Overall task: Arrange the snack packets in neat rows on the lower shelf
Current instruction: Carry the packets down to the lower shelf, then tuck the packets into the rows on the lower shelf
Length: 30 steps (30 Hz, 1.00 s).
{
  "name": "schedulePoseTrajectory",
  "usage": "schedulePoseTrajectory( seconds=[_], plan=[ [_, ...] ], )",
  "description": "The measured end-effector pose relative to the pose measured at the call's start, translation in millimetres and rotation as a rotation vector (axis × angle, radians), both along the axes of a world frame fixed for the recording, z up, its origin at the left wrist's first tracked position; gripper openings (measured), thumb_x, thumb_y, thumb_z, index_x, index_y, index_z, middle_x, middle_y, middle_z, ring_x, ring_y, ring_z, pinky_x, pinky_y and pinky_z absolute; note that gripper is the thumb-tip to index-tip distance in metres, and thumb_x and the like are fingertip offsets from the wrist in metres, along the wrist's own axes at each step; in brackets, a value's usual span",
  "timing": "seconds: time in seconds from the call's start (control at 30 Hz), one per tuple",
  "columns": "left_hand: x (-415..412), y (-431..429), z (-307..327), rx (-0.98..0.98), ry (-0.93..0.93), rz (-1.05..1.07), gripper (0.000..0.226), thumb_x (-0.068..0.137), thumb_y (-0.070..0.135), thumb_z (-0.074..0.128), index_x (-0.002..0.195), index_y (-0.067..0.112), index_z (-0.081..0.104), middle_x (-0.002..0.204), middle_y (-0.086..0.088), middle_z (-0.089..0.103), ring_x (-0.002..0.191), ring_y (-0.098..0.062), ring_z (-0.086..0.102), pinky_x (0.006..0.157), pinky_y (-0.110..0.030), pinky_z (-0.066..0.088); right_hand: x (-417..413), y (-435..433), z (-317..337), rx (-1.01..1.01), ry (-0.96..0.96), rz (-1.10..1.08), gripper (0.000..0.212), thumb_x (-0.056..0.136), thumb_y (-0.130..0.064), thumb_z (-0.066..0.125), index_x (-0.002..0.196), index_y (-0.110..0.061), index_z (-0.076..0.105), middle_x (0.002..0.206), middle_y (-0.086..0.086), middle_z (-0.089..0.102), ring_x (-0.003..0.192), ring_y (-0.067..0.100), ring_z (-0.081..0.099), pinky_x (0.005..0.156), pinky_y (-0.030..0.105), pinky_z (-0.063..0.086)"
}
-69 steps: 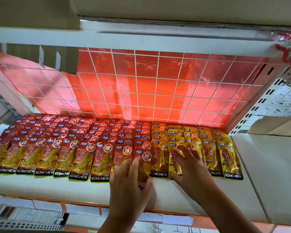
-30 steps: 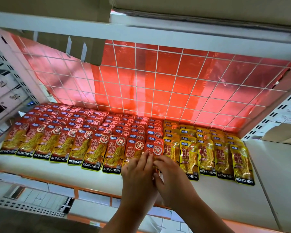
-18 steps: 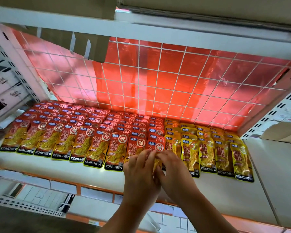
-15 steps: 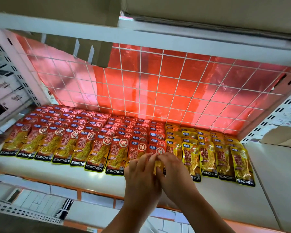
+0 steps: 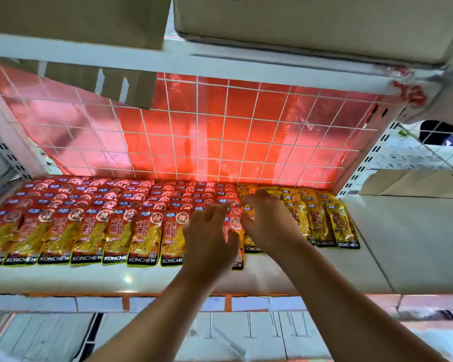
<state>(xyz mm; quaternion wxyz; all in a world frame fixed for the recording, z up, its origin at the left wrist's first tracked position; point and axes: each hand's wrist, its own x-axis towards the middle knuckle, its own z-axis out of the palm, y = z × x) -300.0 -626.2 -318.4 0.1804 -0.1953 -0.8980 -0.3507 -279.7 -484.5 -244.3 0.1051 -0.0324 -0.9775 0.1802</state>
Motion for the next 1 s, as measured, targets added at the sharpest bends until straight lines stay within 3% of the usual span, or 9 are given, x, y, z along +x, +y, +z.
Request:
schedulePoseTrajectory(
  seconds=[0.1,0.2,0.33,0.5,0.6,0.67,0.8,0.9,1.0],
  plan=[
    [-16,5,34,-0.019,0.001,-0.053,0.059,0.081,0.036,0.049,0.137,0.022,0.061,0.117,-0.003,0.068,0.107,-0.031,0.06,0.092,-0.048,0.05,-5,12,34,0.014,0.051,0.006,0.027,0.091,-0.026,0.064,0.115,-0.018,0.07,0.116,0.006,0.066,0.108,0.027,0.062,0.091,0.035,0.05],
    [-23,22,84,-0.004,0.026,-0.09,0.06,0.082,0.034,0.056,0.141,0.023,0.059,0.13,-0.003,0.067,0.118,-0.03,0.058,0.101,-0.045,0.046,-6,32,77,0.034,0.117,-0.003,0.029,0.091,-0.028,0.063,0.119,-0.021,0.067,0.122,0.004,0.063,0.112,0.026,0.059,0.094,0.033,0.046],
    [-15,63,158,0.025,0.155,-0.16,0.064,0.081,0.043,0.045,0.138,0.022,0.061,0.131,-0.004,0.068,0.119,-0.033,0.062,0.101,-0.049,0.048,9,66,144,0.101,0.244,-0.006,0.03,0.089,-0.03,0.062,0.119,-0.024,0.068,0.123,0.005,0.064,0.113,0.026,0.06,0.094,0.034,0.047],
    [24,131,236,0.038,0.336,-0.23,0.053,0.081,0.036,0.051,0.127,0.015,0.067,0.118,-0.008,0.073,0.111,-0.034,0.067,0.096,-0.044,0.052,68,125,221,0.141,0.363,-0.053,0.03,0.088,-0.026,0.062,0.118,-0.021,0.068,0.12,0.007,0.065,0.108,0.027,0.061,0.086,0.03,0.044],
    [63,180,271,0.055,0.409,-0.292,0.047,0.081,0.032,0.054,0.121,0.014,0.07,0.112,-0.008,0.074,0.105,-0.034,0.069,0.091,-0.044,0.054,114,174,251,0.113,0.395,-0.08,0.025,0.088,-0.021,0.062,0.112,-0.021,0.07,0.109,0.001,0.066,0.093,0.022,0.062,0.073,0.027,0.041],
    [91,216,288,0.034,0.423,-0.352,0.041,0.08,0.024,0.057,0.117,0.014,0.073,0.108,-0.012,0.075,0.101,-0.035,0.07,0.088,-0.044,0.055,141,210,263,0.122,0.401,-0.127,0.019,0.087,-0.022,0.063,0.105,-0.021,0.07,0.102,0.002,0.067,0.096,0.025,0.062,0.072,0.026,0.038],
    [131,281,305,-0.053,0.311,-0.432,0.04,0.086,0.023,0.064,0.125,0.022,0.071,0.117,-0.004,0.073,0.109,-0.026,0.068,0.096,-0.034,0.051,184,283,270,0.109,0.339,-0.208,0.02,0.086,-0.022,0.068,0.106,-0.022,0.071,0.109,0.005,0.07,0.101,0.027,0.064,0.086,0.035,0.051],
    [150,324,311,-0.135,0.182,-0.507,0.035,0.09,0.023,0.067,0.125,0.021,0.07,0.116,0.0,0.07,0.106,-0.022,0.066,0.094,-0.031,0.051,209,340,263,0.091,0.172,-0.271,0.018,0.088,-0.023,0.07,0.106,-0.022,0.069,0.11,0.008,0.067,0.089,0.028,0.064,0.078,0.035,0.052],
    [159,356,317,-0.26,0.083,-0.541,0.031,0.096,0.022,0.06,0.124,0.022,0.073,0.122,0.0,0.072,0.112,-0.02,0.065,0.093,-0.027,0.049,224,378,256,0.139,0.091,-0.289,0.005,0.09,-0.02,0.066,0.092,-0.024,0.069,0.101,0.007,0.069,0.081,0.02,0.06,0.07,0.03,0.047]
  ],
)
